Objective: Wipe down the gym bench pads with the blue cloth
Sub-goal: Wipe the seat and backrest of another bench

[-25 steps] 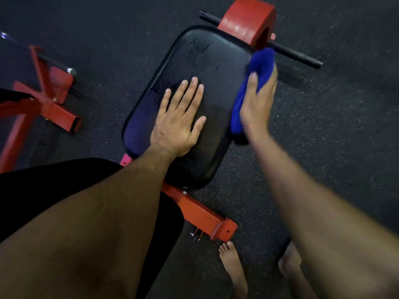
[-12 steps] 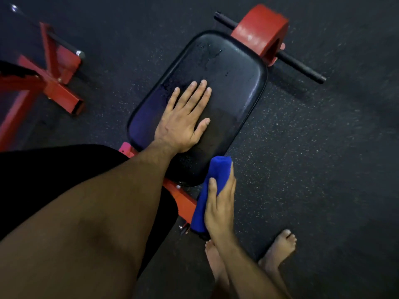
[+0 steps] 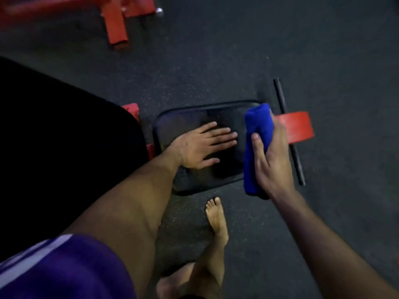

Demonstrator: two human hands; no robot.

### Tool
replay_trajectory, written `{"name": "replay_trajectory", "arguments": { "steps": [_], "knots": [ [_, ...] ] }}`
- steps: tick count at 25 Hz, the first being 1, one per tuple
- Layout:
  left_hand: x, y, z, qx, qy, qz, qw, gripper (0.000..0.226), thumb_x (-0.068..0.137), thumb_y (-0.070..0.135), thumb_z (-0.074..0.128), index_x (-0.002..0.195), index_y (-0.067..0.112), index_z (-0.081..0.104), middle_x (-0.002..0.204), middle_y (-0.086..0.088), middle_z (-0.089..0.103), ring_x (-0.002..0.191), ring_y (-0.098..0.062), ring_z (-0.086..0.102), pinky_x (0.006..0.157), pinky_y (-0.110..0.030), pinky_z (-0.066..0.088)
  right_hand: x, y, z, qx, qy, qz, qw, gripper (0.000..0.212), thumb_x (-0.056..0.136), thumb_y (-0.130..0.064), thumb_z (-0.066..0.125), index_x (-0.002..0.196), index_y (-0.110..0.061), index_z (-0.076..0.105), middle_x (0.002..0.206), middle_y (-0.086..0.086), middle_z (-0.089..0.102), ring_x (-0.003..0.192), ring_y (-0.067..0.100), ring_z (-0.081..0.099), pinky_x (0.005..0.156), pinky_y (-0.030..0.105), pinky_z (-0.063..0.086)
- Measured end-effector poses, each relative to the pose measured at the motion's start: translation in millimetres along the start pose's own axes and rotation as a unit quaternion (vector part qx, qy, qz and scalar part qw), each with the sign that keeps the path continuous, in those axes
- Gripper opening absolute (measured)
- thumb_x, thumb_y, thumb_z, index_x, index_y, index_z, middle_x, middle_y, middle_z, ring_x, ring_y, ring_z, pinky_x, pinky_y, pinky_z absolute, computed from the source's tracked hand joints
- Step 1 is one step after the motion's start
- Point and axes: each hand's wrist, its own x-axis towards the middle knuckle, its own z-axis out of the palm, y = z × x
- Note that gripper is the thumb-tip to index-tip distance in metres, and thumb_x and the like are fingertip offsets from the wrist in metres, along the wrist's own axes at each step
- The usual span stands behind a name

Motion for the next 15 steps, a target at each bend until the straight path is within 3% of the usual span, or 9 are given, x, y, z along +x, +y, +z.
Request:
{"name": "replay_trajectory", "arguments": {
  "steps": [2, 4, 6, 7, 8, 10, 12, 15],
  "knots": [
    [4.0, 1.0, -9.2, -0.009, 0.022, -0.015, 1.000, 0.074, 0.101, 0.048, 0.049, 0.159, 0.017, 0.015, 0.164, -0.003, 0.029, 0.153, -0.023, 0.025, 0.124, -0.055, 0.023, 53.2, -11.9, -1.8, -0.055, -0.113, -0.111, 0.986, 0.056, 0.103, -0.037, 0.040, 0.149, -0.008, 0.036, 0.148, 0.012, 0.042, 0.136, 0.027, 0.040, 0.115, 0.044, 0.031],
    [4.0, 12.9, -14.3, -0.014, 0.036, -0.037, 0.999, 0.068, 0.097, 0.044, 0.060, 0.154, 0.014, 0.035, 0.154, -0.010, 0.049, 0.146, -0.026, 0.034, 0.120, -0.058, 0.031, 89.1, -22.4, 0.6, -0.122, -0.213, -0.210, 0.946, 0.058, 0.102, -0.041, 0.037, 0.152, -0.012, 0.033, 0.150, 0.013, 0.039, 0.132, 0.033, 0.042, 0.113, 0.045, 0.032],
    [-1.0, 34.4, -12.3, -0.033, 0.035, -0.186, 0.981, 0.069, 0.099, 0.046, 0.054, 0.157, 0.013, 0.034, 0.160, -0.012, 0.040, 0.151, -0.028, 0.028, 0.124, -0.057, 0.024, 116.5, -29.5, 4.1, -0.151, -0.286, -0.278, 0.904, 0.059, 0.102, -0.046, 0.035, 0.152, -0.015, 0.033, 0.148, 0.015, 0.037, 0.128, 0.038, 0.044, 0.111, 0.049, 0.035],
    [-4.7, 54.3, -9.8, -0.065, 0.045, -0.324, 0.943, 0.071, 0.101, 0.047, 0.047, 0.160, 0.013, 0.027, 0.167, -0.011, 0.027, 0.155, -0.028, 0.020, 0.126, -0.055, 0.020, 128.5, -34.5, 6.9, -0.157, -0.321, -0.304, 0.883, 0.060, 0.101, -0.048, 0.035, 0.152, -0.015, 0.034, 0.147, 0.017, 0.036, 0.127, 0.039, 0.045, 0.111, 0.050, 0.036],
    [-6.5, 75.8, -4.5, -0.099, 0.069, -0.465, 0.877, 0.071, 0.103, 0.047, 0.040, 0.162, 0.012, 0.021, 0.170, -0.011, 0.017, 0.157, -0.026, 0.014, 0.126, -0.053, 0.018, 142.8, -42.2, 13.2, -0.167, -0.347, -0.330, 0.862, 0.061, 0.100, -0.049, 0.035, 0.151, -0.016, 0.035, 0.146, 0.018, 0.036, 0.127, 0.039, 0.046, 0.109, 0.052, 0.038],
    [12.3, 114.5, 3.7, -0.119, 0.113, -0.645, 0.746, 0.071, 0.104, 0.048, 0.032, 0.162, 0.010, 0.020, 0.171, -0.009, 0.011, 0.158, -0.024, 0.009, 0.126, -0.052, 0.016, 172.8, -59.4, 34.8, -0.206, -0.400, -0.398, 0.799, 0.062, 0.098, -0.051, 0.036, 0.150, -0.017, 0.037, 0.143, 0.019, 0.038, 0.122, 0.041, 0.049, 0.104, 0.054, 0.042],
    [52.1, 132.3, 2.4, -0.141, 0.115, -0.736, 0.652, 0.072, 0.103, 0.051, 0.029, 0.163, 0.011, 0.019, 0.171, -0.009, 0.010, 0.158, -0.024, 0.007, 0.127, -0.049, 0.005, 195.9, -72.5, 62.4, -0.237, -0.442, -0.480, 0.719, 0.063, 0.096, -0.053, 0.035, 0.149, -0.020, 0.037, 0.141, 0.019, 0.041, 0.118, 0.043, 0.051, 0.099, 0.056, 0.045],
    [93.1, 133.0, 1.8, -0.112, 0.122, -0.813, 0.559, 0.071, 0.104, 0.051, 0.030, 0.163, 0.014, 0.020, 0.172, -0.007, 0.010, 0.159, -0.023, 0.005, 0.128, -0.050, 0.002, 226.8, -93.8, 98.3, -0.256, -0.466, -0.587, 0.610, 0.062, 0.095, -0.049, 0.040, 0.150, -0.020, 0.034, 0.140, 0.019, 0.042, 0.113, 0.046, 0.052, 0.095, 0.059, 0.046]
  ]
}}
